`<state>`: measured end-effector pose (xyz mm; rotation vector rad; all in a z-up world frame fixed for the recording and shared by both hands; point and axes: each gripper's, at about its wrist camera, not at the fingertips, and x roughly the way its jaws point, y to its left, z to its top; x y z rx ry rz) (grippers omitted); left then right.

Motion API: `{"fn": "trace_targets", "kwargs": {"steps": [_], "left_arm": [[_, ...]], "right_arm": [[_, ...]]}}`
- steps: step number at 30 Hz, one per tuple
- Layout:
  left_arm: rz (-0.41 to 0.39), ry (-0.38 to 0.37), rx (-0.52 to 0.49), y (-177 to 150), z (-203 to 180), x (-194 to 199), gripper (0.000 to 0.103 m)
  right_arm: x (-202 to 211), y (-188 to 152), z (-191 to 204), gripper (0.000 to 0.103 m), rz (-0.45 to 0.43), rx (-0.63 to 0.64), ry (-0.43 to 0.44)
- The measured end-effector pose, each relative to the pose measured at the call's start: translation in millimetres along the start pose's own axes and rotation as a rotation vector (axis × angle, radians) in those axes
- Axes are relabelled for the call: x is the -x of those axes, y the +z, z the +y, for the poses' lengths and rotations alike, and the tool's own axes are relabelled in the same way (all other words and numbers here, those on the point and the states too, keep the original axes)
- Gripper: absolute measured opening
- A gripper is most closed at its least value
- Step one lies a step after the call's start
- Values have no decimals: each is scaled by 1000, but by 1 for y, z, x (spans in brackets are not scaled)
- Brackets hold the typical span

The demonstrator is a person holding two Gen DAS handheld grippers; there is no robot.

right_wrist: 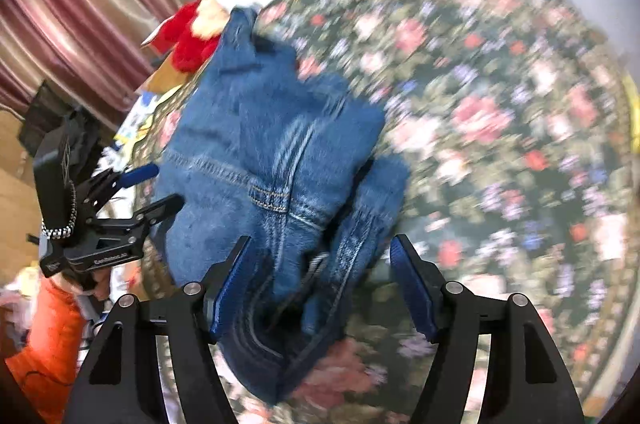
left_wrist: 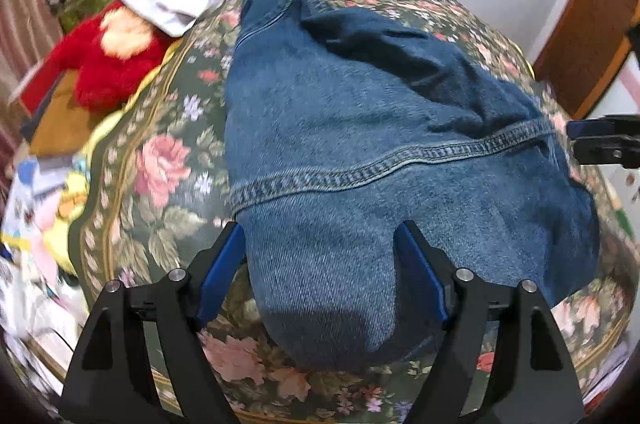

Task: Fold large clothes

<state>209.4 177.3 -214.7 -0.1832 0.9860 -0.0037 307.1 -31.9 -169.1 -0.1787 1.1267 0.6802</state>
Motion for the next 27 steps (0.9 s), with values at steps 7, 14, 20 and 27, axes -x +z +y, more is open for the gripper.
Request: {"fn": "trace_targets", "kwargs": {"steps": [7,14,20,27], "left_arm": [[12,-10,82,-18,5,8,79],[21,37,17,-29,2,27,80],[-62,108,-16,13,7,43,80],[-51,76,-10,89,5,-1,81]], "right_arm": [[-18,-7,35,99,-15,86,10],[-51,-32,22,99,94,103,3],[-16,-7,13,99,7,95,-13],[-23,42,31,99,-105,136,-75]]}}
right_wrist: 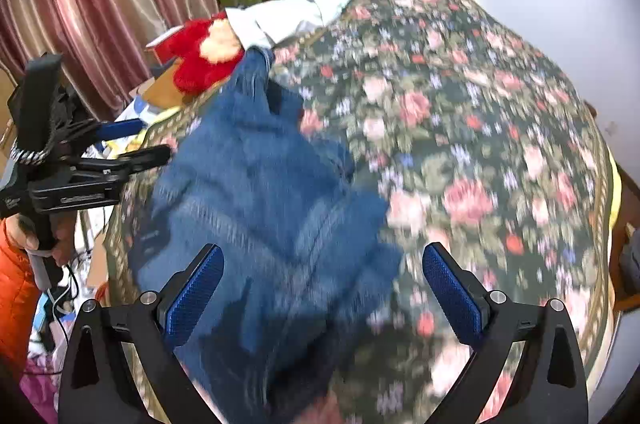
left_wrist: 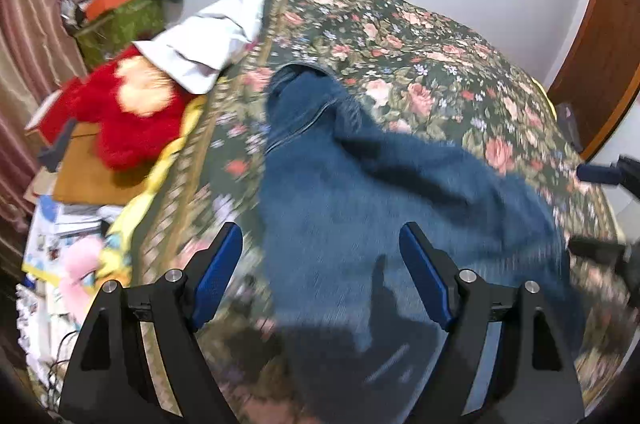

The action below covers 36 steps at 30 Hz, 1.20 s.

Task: Fold large clothes

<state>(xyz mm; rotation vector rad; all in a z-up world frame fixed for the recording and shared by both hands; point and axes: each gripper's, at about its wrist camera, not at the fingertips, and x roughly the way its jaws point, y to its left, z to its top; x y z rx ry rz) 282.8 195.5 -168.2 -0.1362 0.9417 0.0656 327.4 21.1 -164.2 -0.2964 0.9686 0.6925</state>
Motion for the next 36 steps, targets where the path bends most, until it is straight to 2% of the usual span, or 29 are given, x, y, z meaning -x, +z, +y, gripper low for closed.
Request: {"fn": "trace_targets", "kwargs": {"steps": [3,6,8,12,15,17,19,23,26,30,34,36], "left_arm": [[43,-20,-2,22,-8,-33,80],[90,-8,-6,35,-15,-65,80],[101,35,-9,41,-18,-83,81],[100,87,-41,44,-26,-106,87],[111,147,-119,40,-39,-117,87],[106,148,-131,39,-39,-115,88],[97,107,-104,39,-30,-107,87],[88,68,-47,37,-14,-81,87],[56,34,-43,25,-7,-49,87],[65,19,-47,-6,-4,-24,87],[108,57,-25,-48,-1,-18,87],[89,66,18,-61,5,-10,87]], "right_arm": [[-29,12,2,99,24,19,-42],[-58,13,-7,99,66,42,-79],[-71,10,-18,99,79,36,-67],[-85,0,-44,99,77,-40,10],[-91,-4,-57,99,87,-86,61],[-92,-6,-67,99,95,-116,97],[-89,-8,-73,99,98,-134,110],[-74,-14,-80,99,111,-201,88],[-48,-13,-73,99,69,-200,66],[-20,-17,-51,99,24,-147,85],[-18,-31,-30,99,55,-80,20],[-16,-43,-21,99,81,-69,-3]]}}
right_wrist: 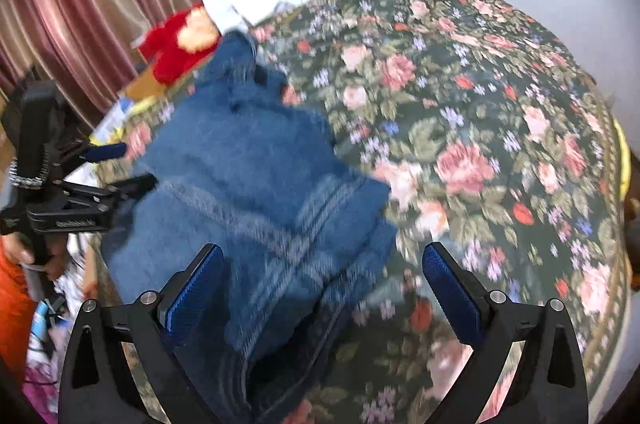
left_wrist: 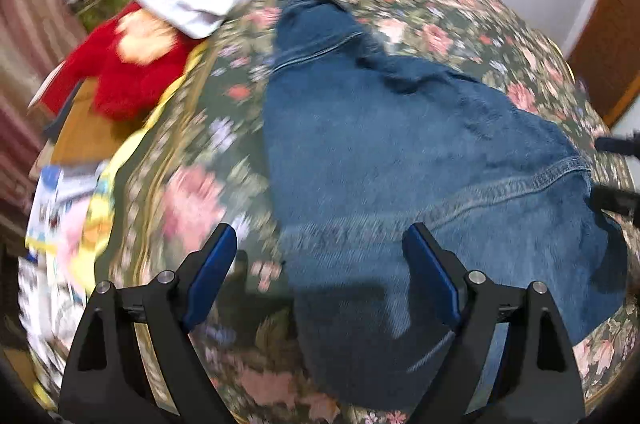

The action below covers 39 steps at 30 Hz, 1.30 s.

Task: Fold large clothes

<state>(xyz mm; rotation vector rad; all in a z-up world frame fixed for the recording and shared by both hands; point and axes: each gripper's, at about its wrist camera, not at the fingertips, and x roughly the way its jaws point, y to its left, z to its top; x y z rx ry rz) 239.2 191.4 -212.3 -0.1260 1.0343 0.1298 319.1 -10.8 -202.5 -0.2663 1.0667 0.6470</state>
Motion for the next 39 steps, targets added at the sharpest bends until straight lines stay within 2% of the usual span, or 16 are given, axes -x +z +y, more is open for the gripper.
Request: {"fn": "trace_targets", "kwargs": {"steps": [3,9,14,19,24,26,30,34,39], "left_arm": [[6,-20,57,-16,11,18,87],[-112,27,87,-31,18,83,87],[-305,32,92,-33,5,163,87],[-528,20,70,-42,-23,244,87],[-691,20,52,-62,-52,300,87],[-747,35,47,-72,-63,317,87],[-797,51,43,-86,-75,330,87],[-800,62,73,-96,-80,331,91],[-775,34,103,-100,-79,326,92]], "right_arm": [[17,-17,6,99,-12,2,-4],[86,-32,24,99,-175,-5,-33],[155,-35,48,99,-370,6,-33],[230,-50,75,99,-615,26,-25],[275,-71,96,99,-775,16,-34],[285,-80,102,99,-811,7,-43],[296,-97,108,100,-850,-25,-63],[296,-109,109,102,-847,-40,-93],[295,-117,109,102,-832,-49,-105]]}}
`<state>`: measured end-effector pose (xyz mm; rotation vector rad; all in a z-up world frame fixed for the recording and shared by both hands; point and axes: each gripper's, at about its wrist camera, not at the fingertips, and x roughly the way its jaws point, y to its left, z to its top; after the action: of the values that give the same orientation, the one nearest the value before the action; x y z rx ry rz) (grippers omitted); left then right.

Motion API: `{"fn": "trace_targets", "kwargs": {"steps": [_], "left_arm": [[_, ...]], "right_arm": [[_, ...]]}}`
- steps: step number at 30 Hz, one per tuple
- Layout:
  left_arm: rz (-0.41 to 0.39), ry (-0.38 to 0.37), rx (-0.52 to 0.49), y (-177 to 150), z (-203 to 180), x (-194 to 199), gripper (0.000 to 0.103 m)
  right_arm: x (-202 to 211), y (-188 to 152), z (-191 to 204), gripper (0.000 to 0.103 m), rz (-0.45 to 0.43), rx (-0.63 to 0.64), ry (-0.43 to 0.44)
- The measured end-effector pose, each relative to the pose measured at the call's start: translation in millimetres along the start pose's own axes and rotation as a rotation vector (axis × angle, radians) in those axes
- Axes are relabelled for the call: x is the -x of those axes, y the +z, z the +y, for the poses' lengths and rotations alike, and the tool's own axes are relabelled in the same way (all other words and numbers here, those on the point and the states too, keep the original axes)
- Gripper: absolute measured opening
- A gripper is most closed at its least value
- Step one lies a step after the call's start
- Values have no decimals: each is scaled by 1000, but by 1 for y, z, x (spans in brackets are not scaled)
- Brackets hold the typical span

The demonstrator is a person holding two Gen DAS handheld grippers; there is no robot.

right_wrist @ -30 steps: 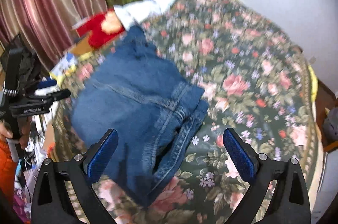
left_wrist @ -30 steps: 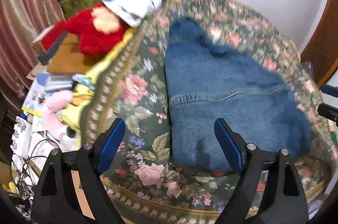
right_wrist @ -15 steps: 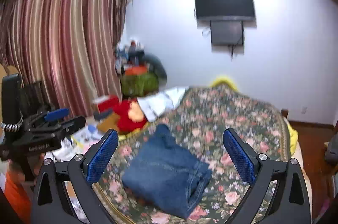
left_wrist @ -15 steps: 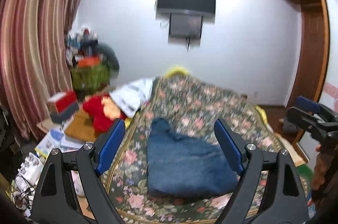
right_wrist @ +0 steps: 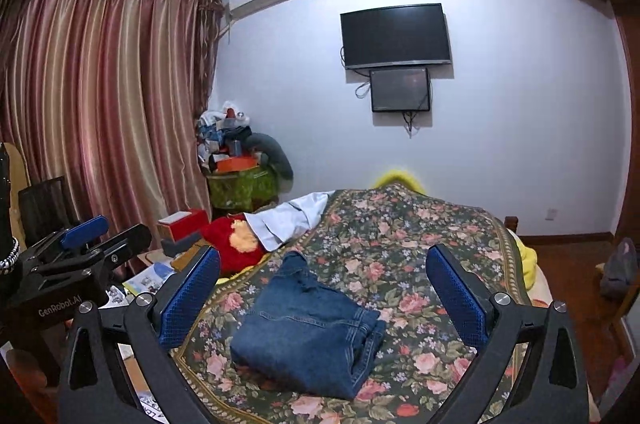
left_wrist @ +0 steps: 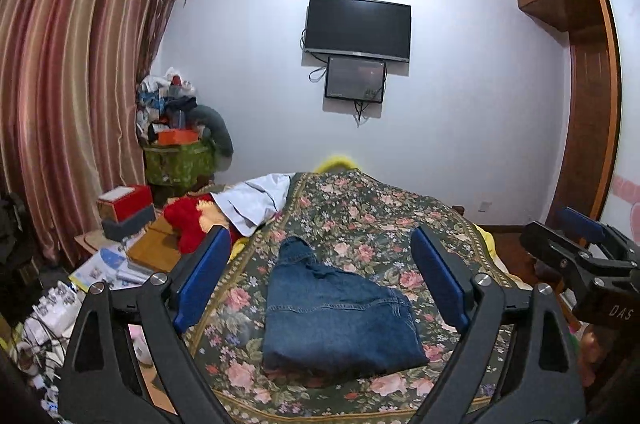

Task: Fold large clothes

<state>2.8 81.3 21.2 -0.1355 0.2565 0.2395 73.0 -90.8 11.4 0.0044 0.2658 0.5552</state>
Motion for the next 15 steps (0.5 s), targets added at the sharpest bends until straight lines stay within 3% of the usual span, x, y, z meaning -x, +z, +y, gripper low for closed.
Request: {"fn": "trace_targets", "kwargs": {"steps": [15], "left_arm": [[20,-20,1,-4,-3,-6,92]], "right_arm": [[-1,-2,-6,102,13,-17,5]]}}
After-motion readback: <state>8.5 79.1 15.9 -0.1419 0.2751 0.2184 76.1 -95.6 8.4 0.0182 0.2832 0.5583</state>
